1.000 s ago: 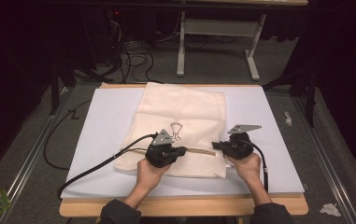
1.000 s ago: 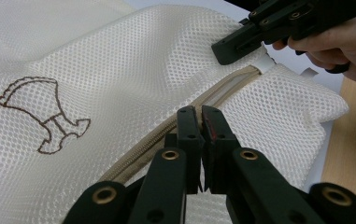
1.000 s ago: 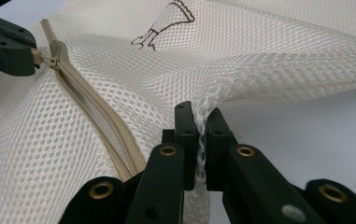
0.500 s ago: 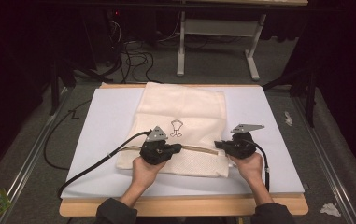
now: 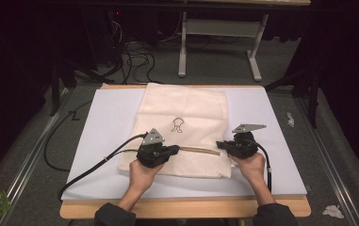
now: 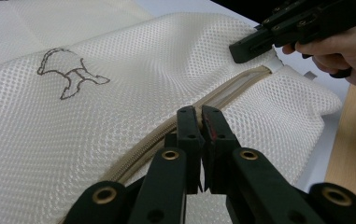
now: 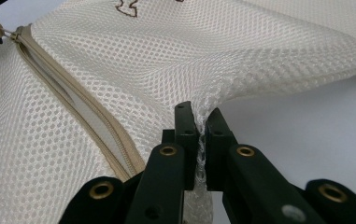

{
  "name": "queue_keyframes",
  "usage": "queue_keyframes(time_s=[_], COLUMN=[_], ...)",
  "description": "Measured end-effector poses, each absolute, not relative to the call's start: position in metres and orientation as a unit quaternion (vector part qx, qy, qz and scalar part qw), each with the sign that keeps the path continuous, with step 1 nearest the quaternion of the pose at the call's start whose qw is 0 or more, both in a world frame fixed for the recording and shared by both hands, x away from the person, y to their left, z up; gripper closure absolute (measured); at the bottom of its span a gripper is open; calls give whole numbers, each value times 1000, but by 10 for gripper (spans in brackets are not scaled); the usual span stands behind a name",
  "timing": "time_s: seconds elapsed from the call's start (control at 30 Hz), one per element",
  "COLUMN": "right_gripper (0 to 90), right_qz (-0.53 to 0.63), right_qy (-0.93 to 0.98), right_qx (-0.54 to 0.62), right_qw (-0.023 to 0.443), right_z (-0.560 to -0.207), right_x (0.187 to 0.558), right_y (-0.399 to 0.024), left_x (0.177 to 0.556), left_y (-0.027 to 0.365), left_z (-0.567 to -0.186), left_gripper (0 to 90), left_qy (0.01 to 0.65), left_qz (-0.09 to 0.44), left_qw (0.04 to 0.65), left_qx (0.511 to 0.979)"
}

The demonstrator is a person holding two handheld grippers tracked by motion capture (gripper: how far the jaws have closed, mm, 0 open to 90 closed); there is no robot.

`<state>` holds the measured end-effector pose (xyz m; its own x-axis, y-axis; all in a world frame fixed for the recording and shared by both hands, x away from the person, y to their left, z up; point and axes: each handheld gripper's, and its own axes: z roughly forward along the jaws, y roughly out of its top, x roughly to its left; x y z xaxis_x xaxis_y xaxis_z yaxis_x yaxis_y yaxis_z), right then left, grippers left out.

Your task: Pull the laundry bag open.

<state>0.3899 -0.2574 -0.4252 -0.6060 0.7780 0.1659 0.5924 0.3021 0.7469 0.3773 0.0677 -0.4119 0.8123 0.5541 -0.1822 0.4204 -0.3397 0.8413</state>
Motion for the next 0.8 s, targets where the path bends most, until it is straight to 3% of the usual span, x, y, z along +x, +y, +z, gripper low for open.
queue_keyframes(time_s=[0.8], right_gripper=[886], right_qz=[407], right_qy=[799], right_qx=[427], right_qw=[117], right_z=[-424], right_x=[392], right_y=[-259], left_x=[381], left_y=[85], left_z=[-406], left_gripper=[872], left_qy=[319], left_qz=[73], left_qw=[502], left_qx=[801])
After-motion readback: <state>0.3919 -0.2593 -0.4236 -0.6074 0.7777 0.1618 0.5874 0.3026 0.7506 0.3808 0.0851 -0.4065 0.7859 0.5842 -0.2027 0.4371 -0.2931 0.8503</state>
